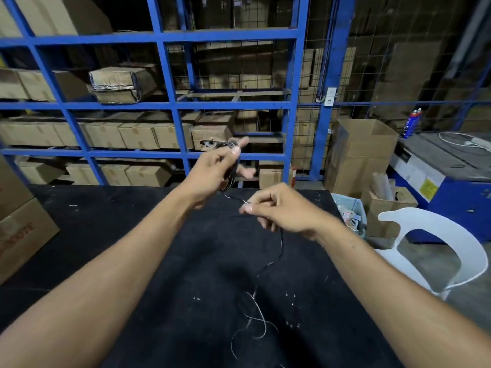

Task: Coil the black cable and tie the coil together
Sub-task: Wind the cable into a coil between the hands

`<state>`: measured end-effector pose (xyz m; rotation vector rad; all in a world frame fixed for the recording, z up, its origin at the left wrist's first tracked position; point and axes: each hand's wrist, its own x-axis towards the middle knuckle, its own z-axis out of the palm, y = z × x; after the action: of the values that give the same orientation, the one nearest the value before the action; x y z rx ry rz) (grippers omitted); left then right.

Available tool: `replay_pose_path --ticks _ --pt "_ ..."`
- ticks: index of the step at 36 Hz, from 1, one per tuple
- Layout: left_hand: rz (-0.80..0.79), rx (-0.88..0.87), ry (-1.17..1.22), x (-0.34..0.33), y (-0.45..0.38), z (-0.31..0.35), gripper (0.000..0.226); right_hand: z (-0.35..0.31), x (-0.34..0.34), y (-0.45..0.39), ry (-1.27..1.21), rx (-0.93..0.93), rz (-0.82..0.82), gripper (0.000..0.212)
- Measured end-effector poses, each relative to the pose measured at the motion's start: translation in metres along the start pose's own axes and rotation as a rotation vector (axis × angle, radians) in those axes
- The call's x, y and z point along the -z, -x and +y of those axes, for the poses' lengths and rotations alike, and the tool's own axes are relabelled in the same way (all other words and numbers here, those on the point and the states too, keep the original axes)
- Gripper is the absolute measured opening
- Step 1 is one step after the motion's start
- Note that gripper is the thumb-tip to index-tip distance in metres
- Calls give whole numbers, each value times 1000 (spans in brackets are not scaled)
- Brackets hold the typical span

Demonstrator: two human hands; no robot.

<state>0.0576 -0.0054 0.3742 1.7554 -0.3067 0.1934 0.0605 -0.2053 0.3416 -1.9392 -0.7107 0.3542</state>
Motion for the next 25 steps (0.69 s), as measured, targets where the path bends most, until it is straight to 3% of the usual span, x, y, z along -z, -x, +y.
replay_pose_path --ticks 2,6,9,12,18,21,25 --pt "-54 2 -223 1 3 0 47 -9 16 -4 106 43 6 17" --pt "-200 163 -237 6 8 -5 37 -25 46 -12 232 175 37 6" --pt "-316 318 -5 7 13 -9 33 -32 63 -18 232 225 53 8" --pt "-486 414 227 6 17 -5 43 -31 74 -23 117 290 136 13" --pt "-711 354 609 5 23 5 56 -4 60 -36 -271 225 236 18" --pt "-705 250 771 4 20 12 57 15 42 -41 -451 155 252 29" --pt "-517 189 802 0 14 17 59 26 16 -42 -534 62 213 28"
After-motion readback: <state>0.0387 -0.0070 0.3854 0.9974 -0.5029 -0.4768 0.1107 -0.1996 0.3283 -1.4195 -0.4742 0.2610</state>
